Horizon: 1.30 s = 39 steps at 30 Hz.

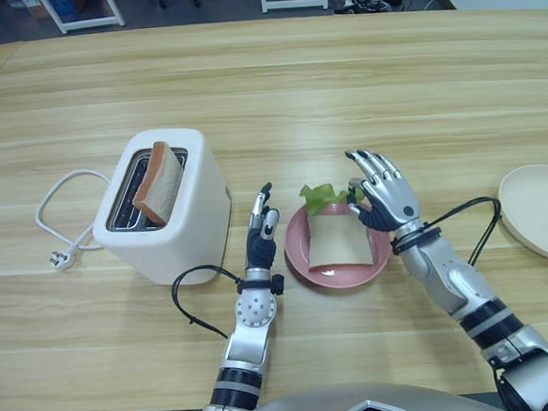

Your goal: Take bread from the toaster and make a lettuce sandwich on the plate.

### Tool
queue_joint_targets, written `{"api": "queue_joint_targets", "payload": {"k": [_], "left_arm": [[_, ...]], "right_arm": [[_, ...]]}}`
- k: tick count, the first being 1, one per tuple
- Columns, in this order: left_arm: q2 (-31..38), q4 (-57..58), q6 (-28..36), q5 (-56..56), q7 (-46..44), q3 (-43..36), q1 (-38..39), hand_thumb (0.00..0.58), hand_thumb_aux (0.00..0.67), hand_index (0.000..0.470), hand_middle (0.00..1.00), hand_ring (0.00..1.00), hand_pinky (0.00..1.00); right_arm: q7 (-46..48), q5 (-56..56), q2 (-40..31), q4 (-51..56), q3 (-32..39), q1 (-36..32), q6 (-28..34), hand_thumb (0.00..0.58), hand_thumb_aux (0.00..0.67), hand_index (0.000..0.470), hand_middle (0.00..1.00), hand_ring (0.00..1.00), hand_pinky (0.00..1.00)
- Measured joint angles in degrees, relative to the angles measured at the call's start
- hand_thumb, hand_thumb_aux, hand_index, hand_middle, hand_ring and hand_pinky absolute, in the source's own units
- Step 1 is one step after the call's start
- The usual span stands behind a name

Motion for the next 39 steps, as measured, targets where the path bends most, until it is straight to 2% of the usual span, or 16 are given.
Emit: {"api": "queue_joint_targets", "payload": {"k": [7,16,17,24,28,30,33,35,37,39], "left_arm": [[0.0,0.56,0.0,0.03,0.02,-0.01,0.0,0.0,0.0,0.0,0.0,0.0,0.0],[0.0,1.74,-0.04,0.57,0.18,-0.01,-0.05,0.0,0.0,0.0,0.0,0.0,0.0],[0.0,2.23,-0.07,0.59,0.23,0.0,-0.09,0.0,0.0,0.0,0.0,0.0,0.0],[-0.01,3.94,-0.26,1.05,0.67,-0.06,-0.31,0.0,0.0,0.0,0.0,0.0,0.0],[0.0,4.44,-0.64,1.1,1.05,0.0,-0.59,0.0,0.0,0.0,0.0,0.0,0.0],[0.43,3.36,-3.48,3.82,2.8,-0.14,-0.42,0.0,0.0,0.0,0.0,0.0,0.0],[2.96,-8.38,-9.38,14.12,7.34,-0.06,1.29,0.0,0.0,0.0,0.0,0.0,0.0],[4.61,-18.14,-10.77,20.46,8.44,1.26,1.77,0.0,0.0,0.0,0.0,0.0,0.0],[6.88,-28.07,-10.25,26.75,8.92,5.51,1.19,0.0,0.0,0.0,0.0,0.0,0.0],[11.02,-35.66,-5.2,32.69,8.52,14.34,-0.09,0.0,0.0,0.0,0.0,0.0,0.0]], "right_arm": [[1.15,0.07,-0.7,-2.0,-1.92,4.26,-0.62,0.58,0.67,0.47,0.0,0.0,0.0],[6.99,-1.21,-2.19,-4.53,0.65,8.71,-4.06,0.58,0.67,0.47,0.0,0.0,0.0],[7.2,-1.25,-2.22,-4.9,0.72,8.85,-4.3,0.0,0.0,0.0,0.0,0.0,0.0],[9.25,-2.08,-3.46,-7.42,-0.09,10.9,-5.01,0.0,0.0,0.0,0.0,0.0,0.0],[10.33,-0.98,-5.32,-12.95,-4.58,12.19,-5.0,0.0,0.0,0.0,0.0,0.0,0.0],[11.67,1.62,-6.44,-15.86,-8.48,12.63,-5.2,0.0,0.0,0.0,0.0,0.0,0.0],[12.42,10.12,-6.02,-19.09,-16.06,11.7,-4.86,0.0,0.0,0.0,0.0,0.0,0.0],[12.74,18.26,-3.17,-19.4,-21.06,9.92,-3.55,0.0,0.0,0.0,0.0,0.0,0.0],[14.14,29.0,1.18,-18.73,-25.66,8.11,-1.54,0.0,0.0,0.0,0.0,0.0,0.0],[17.01,39.18,5.5,-15.58,-28.75,7.44,0.46,0.0,0.0,0.0,0.0,0.0,0.0]]}}
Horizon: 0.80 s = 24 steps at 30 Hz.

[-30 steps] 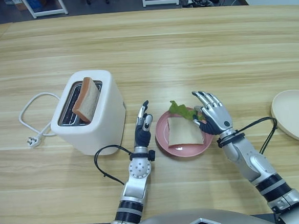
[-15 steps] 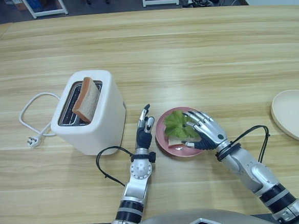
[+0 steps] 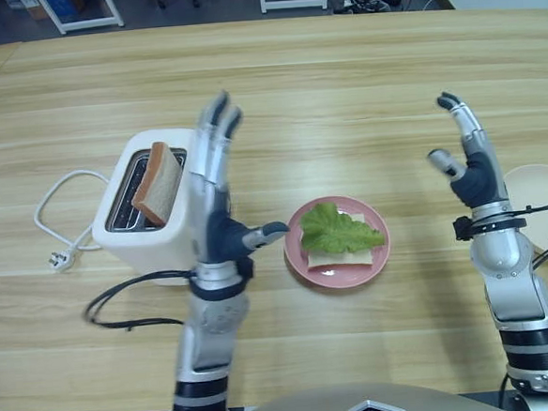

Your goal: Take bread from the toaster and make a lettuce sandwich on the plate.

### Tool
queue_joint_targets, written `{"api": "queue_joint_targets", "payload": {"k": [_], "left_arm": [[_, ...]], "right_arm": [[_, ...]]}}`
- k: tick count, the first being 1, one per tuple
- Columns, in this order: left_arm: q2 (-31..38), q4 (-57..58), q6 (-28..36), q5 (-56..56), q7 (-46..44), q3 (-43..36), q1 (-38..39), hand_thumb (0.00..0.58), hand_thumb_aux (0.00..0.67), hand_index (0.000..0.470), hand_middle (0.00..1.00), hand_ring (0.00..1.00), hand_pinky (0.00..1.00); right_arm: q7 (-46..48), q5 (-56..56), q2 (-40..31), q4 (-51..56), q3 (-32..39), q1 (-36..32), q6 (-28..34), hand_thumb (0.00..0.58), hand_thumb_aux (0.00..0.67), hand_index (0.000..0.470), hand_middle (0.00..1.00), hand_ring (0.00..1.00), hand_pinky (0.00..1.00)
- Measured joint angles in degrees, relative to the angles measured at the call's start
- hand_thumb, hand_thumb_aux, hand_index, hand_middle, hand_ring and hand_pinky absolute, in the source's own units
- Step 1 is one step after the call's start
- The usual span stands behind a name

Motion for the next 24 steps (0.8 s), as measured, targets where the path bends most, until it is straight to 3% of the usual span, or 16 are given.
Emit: {"api": "queue_joint_targets", "payload": {"k": [5,7,12,19,20,21,22,24], "left_arm": [[5.96,-4.89,13.98,6.82,-2.6,16.67,-0.43,0.0,0.0,0.0,0.0,0.0,0.0],[7.27,-4.06,17.7,8.4,-3.26,19.65,0.01,0.0,0.0,0.0,0.0,0.0,0.0],[7.99,1.26,24.72,8.8,-11.1,16.75,2.77,0.0,0.0,0.0,0.0,0.0,0.0],[7.77,2.38,28.76,5.31,-19.06,11.91,6.44,0.0,0.0,0.0,0.0,0.0,0.0],[7.85,2.51,29.25,5.35,-19.22,11.82,6.48,0.062,0.037,0.026,0.0,0.0,0.0],[8.04,2.89,29.76,5.42,-19.3,11.69,6.51,0.46,0.365,0.256,0.0,0.0,0.0],[8.44,3.34,29.95,5.53,-19.25,11.52,6.63,0.58,0.67,0.47,0.0,0.0,0.0],[9.11,3.48,30.24,5.62,-18.55,11.5,6.74,0.58,0.67,0.47,0.0,0.0,0.0]], "right_arm": [[3.46,6.94,3.41,5.81,-1.18,0.04,1.63,0.0,0.0,0.0,0.0,0.0,0.0],[3.86,7.2,4.01,6.29,-1.46,0.18,1.71,0.0,0.0,0.0,0.0,0.0,0.0],[4.28,7.14,4.31,6.73,-1.99,0.56,1.7,0.0,0.0,0.0,0.0,0.0,0.0],[4.37,6.94,4.33,7.95,-1.99,0.56,1.62,0.0,0.0,0.0,0.0,0.0,0.0],[4.37,6.94,4.33,8.06,-1.99,0.56,1.62,0.0,0.0,0.0,0.0,0.0,0.0],[4.36,6.92,4.33,8.16,-1.99,0.58,1.62,0.0,0.0,0.0,0.0,0.0,0.0],[4.36,6.91,4.33,8.16,-1.99,0.6,1.62,0.0,0.0,0.0,0.0,0.0,0.0],[4.36,6.85,4.33,8.02,-1.96,0.75,1.64,0.0,0.0,0.0,0.0,0.0,0.0]]}}
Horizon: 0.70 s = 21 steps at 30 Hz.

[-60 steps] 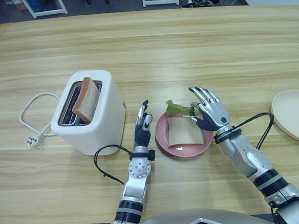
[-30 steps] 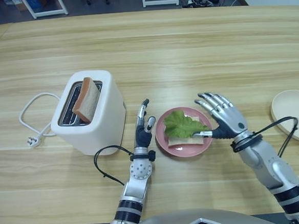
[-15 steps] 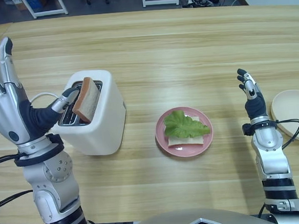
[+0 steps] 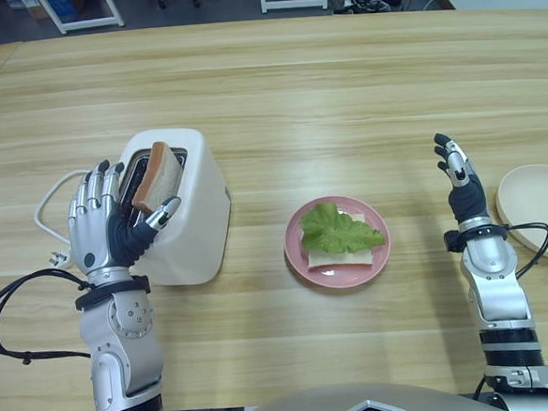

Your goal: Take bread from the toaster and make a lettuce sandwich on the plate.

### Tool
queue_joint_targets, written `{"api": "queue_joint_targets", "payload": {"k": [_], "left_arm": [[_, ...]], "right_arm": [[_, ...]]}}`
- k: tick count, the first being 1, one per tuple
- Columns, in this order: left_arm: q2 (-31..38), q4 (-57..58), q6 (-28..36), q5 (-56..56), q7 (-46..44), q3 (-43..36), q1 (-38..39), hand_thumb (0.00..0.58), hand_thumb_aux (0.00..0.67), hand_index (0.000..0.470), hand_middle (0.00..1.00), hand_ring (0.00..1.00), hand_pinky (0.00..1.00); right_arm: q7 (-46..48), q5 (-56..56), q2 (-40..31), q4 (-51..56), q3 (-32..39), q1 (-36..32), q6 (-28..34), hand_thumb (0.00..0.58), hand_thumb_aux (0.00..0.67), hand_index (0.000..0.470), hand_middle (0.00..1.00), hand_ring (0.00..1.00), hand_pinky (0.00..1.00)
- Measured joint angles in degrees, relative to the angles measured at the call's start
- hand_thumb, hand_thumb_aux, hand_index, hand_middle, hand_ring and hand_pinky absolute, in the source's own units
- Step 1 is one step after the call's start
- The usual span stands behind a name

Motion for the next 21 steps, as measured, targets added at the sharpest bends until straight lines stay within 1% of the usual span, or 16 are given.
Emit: {"api": "queue_joint_targets", "payload": {"k": [1,2,3,4,5,8,13,16,17,18,20,21], "left_arm": [[0.18,-0.02,-0.02,-0.01,0.4,0.0,0.0,0.58,0.67,0.47,0.12,0.12,0.12],[0.24,-0.15,-0.2,-0.03,1.06,-0.02,-0.03,0.58,0.67,0.47,0.22,0.22,0.22],[0.31,-0.46,-0.73,-0.04,1.72,-0.15,-0.09,0.58,0.67,0.47,0.9,0.9,0.9],[0.41,-0.56,-1.25,0.0,2.56,-0.47,-0.14,0.58,0.67,0.47,0.9,0.9,0.9],[1.05,-0.47,-2.09,1.01,3.91,-1.15,-0.02,0.58,0.67,0.47,1.0,1.0,1.0],[2.44,-1.03,-5.96,3.47,9.95,-1.93,-0.12,0.58,0.67,0.47,1.0,1.0,1.0],[3.01,-7.1,-13.13,10.85,30.71,-0.88,-1.89,0.58,0.67,0.47,1.0,1.0,1.0],[3.57,-9.43,-15.65,11.8,37.47,1.2,-2.13,0.58,0.67,0.47,1.0,1.0,1.0],[3.55,-10.06,-16.97,9.49,38.48,1.86,-2.15,0.58,0.67,0.47,1.0,1.0,1.0],[3.44,-10.55,-18.95,4.34,38.21,2.1,-2.35,0.58,0.67,0.47,1.0,1.0,1.0],[2.9,-10.64,-21.51,-5.85,34.78,0.75,-2.85,0.58,0.67,0.47,1.0,1.0,1.0],[1.8,-10.54,-22.42,-12.88,31.63,-1.28,-3.14,0.58,0.67,0.47,1.0,1.0,1.0]], "right_arm": [[0.0,-0.1,0.0,-0.36,0.03,0.14,0.04,0.0,0.0,0.0,0.0,0.0,0.0],[0.01,-0.36,0.0,-0.76,0.04,0.22,0.05,0.0,0.0,0.0,0.0,0.0,0.0],[0.01,-0.55,0.0,-1.03,0.04,0.25,0.05,0.0,0.0,0.0,0.0,0.0,0.0],[0.01,-0.62,0.0,-1.13,0.04,0.28,0.05,0.0,0.0,0.0,0.0,0.0,0.0],[0.0,-0.95,0.0,-1.32,0.03,0.39,0.06,0.0,0.0,0.0,0.0,0.0,0.0],[-0.08,-1.13,0.01,-1.91,0.04,0.7,0.1,0.0,0.0,0.0,0.0,0.0,0.0],[-0.25,-2.24,0.07,-2.69,0.08,1.73,0.19,0.0,0.0,0.0,0.0,0.0,0.0],[-0.68,-2.41,0.08,-2.94,0.05,1.9,0.3,0.0,0.0,0.0,0.0,0.0,0.0],[-0.71,-2.5,0.08,-2.97,0.05,1.95,0.33,0.0,0.0,0.0,0.0,0.0,0.0],[-0.74,-2.58,0.09,-2.97,0.05,1.96,0.38,0.0,0.0,0.0,0.0,0.0,0.0],[-0.85,-2.6,0.15,-2.97,0.05,1.96,0.44,0.0,0.0,0.0,0.0,0.0,0.0],[-0.9,-2.6,0.21,-2.96,0.05,1.96,0.44,0.0,0.0,0.0,0.0,0.0,0.0]]}}
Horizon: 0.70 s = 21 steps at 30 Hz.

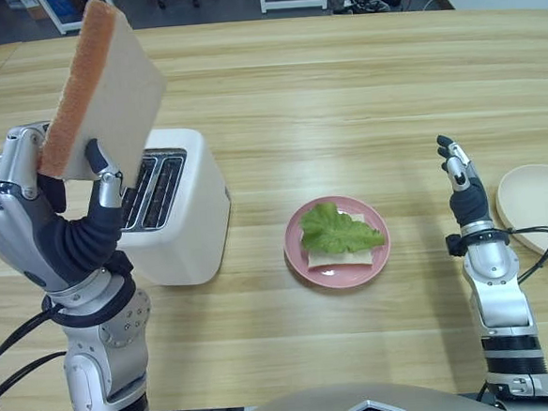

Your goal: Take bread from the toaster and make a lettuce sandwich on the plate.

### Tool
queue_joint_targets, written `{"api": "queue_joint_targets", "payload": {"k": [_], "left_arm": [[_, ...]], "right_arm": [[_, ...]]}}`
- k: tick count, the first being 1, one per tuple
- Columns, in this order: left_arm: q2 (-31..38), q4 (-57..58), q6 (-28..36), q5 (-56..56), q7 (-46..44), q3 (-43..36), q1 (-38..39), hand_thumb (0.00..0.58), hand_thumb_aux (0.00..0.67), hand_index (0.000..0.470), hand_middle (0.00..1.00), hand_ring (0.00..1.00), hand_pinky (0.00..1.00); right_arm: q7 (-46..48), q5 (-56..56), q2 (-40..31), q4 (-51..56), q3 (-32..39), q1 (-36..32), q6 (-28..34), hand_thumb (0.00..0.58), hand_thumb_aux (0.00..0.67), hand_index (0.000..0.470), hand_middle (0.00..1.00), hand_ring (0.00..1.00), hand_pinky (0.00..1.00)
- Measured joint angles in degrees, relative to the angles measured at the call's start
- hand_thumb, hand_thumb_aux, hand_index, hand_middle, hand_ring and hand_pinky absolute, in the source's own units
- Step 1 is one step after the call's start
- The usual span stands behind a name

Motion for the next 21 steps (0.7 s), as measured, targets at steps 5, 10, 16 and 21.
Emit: {"api": "queue_joint_targets", "payload": {"k": [5,10,16,21], "left_arm": [[-5.27,4.41,0.67,-29.6,-19.52,-14.47,-1.81,0.58,0.67,0.47,1.0,1.0,1.0],[-5.89,16.39,13.66,-45.04,-44.09,-29.42,-6.53,0.58,0.67,0.47,1.0,1.0,1.0],[-8.23,30.78,15.83,-43.09,-49.79,-31.77,-16.1,0.58,0.67,0.47,1.0,1.0,1.0],[-9.34,38.31,15.2,-43.0,-53.8,-31.4,-20.12,0.58,0.67,0.47,1.0,1.0,1.0]], "right_arm": [[-0.12,0.15,0.12,1.38,-0.08,-0.09,-0.07,0.0,0.0,0.0,0.0,0.0,0.0],[1.17,3.99,0.17,8.55,-2.76,-2.51,0.28,0.0,0.0,0.0,0.0,0.0,0.0],[2.57,5.21,1.09,11.0,-2.66,-2.83,0.2,0.0,0.0,0.0,0.0,0.0,0.0],[2.7,5.21,1.51,11.32,-2.47,-2.79,0.09,0.0,0.0,0.0,0.0,0.0,0.0]]}}
